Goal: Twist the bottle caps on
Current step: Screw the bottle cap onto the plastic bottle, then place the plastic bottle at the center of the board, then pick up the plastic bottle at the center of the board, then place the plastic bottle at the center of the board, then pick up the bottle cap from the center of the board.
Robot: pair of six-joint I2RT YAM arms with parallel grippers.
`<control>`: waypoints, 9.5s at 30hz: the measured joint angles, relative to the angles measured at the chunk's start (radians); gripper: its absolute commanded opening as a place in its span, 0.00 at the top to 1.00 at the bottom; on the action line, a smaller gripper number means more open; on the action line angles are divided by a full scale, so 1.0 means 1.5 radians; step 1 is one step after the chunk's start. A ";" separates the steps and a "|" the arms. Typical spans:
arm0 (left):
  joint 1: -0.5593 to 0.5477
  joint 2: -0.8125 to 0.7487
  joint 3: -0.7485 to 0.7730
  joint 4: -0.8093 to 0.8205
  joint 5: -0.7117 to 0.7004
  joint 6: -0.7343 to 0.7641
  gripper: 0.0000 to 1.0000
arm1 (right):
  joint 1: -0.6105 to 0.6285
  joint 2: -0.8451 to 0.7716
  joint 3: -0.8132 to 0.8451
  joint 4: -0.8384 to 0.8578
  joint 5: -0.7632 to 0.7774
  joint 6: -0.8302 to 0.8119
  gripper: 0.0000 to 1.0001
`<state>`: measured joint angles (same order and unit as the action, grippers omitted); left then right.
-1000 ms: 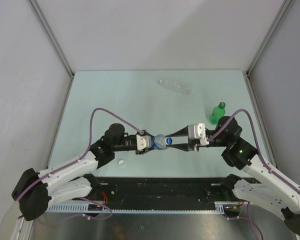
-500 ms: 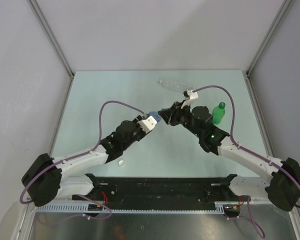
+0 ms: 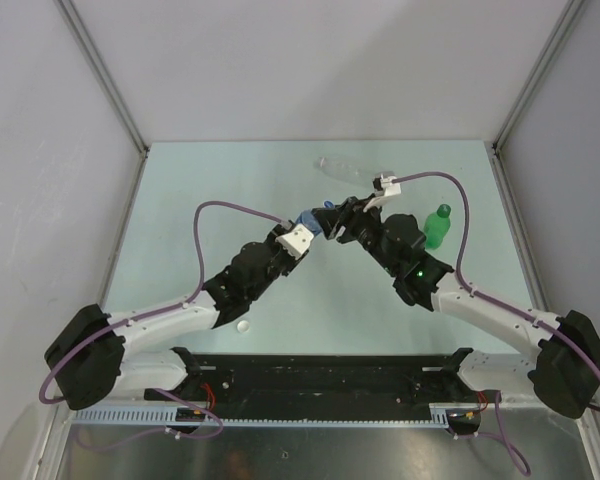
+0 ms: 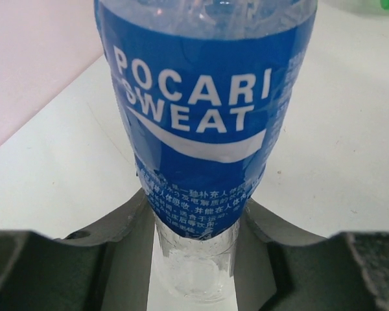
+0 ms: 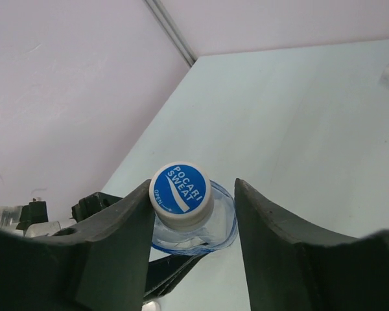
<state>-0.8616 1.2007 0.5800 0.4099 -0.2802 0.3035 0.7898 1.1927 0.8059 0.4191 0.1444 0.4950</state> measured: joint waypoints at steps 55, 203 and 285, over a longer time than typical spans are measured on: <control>0.068 -0.172 -0.043 -0.048 0.001 -0.350 0.01 | -0.215 -0.387 -0.228 -0.337 0.422 -0.217 0.23; 0.109 -0.402 -0.183 -0.706 0.018 -0.872 0.61 | 0.023 0.249 0.043 -0.290 -0.146 -0.161 0.01; 0.109 -0.300 -0.116 0.305 0.598 -0.316 1.00 | -0.002 -0.079 -0.061 0.125 -0.534 0.468 0.47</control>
<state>-0.6979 0.7502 0.4065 0.8669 0.6170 -0.1703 0.7868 1.0748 0.7143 0.6067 -0.6567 1.1973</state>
